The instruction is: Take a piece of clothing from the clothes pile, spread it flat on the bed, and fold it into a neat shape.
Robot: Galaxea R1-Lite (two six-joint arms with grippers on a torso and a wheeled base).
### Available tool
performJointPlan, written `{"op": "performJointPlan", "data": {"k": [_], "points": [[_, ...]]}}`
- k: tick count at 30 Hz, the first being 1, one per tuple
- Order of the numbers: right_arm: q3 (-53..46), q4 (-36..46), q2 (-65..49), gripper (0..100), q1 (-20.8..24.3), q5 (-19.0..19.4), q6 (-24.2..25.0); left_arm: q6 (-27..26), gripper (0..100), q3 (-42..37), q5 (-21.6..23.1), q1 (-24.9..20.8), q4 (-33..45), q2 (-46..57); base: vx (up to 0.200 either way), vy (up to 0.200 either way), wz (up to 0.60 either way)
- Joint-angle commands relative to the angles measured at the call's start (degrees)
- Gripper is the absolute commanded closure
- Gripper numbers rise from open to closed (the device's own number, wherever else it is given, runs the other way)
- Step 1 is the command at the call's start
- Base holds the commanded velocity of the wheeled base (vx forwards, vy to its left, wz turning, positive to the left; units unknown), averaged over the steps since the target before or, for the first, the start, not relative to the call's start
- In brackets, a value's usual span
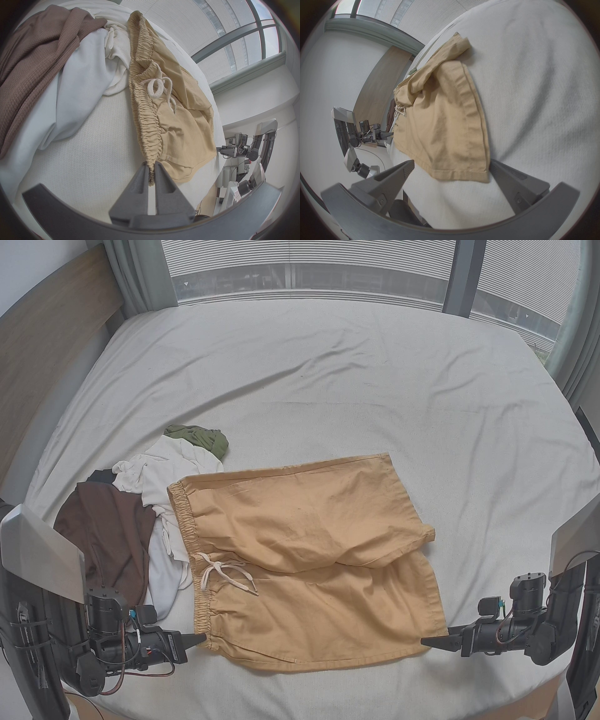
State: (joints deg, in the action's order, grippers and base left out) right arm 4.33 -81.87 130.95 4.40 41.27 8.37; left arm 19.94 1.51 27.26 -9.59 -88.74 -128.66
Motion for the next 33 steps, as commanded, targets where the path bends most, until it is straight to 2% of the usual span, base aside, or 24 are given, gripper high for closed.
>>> {"op": "performJointPlan", "data": {"k": [1,16,23,28,33], "points": [[-0.5,-0.7,-1.8,100,0.6,0.2,-0.1,0.0,100,0.1,0.0,0.0,0.0,0.2,0.0,0.0,0.0],[0.0,-0.7,-1.6,100,0.1,0.2,0.0,0.0,100,-0.9,0.1,-0.1,-0.1,0.4,0.0,0.0,0.0],[-3.2,-0.5,-2.0,100,0.6,0.1,-0.4,-1.6,100,-1.5,0.4,0.7,0.7,1.2,0.0,0.0,0.0],[-4.3,1.6,-1.7,100,0.3,0.1,-5.4,-4.9,100,-1.5,0.3,1.7,0.8,-2.0,0.0,0.0,0.0],[-4.3,4.4,-1.8,100,-0.4,0.1,-7.6,-9.7,100,-1.5,0.1,3.0,0.1,-5.4,0.0,0.0,0.0]]}}
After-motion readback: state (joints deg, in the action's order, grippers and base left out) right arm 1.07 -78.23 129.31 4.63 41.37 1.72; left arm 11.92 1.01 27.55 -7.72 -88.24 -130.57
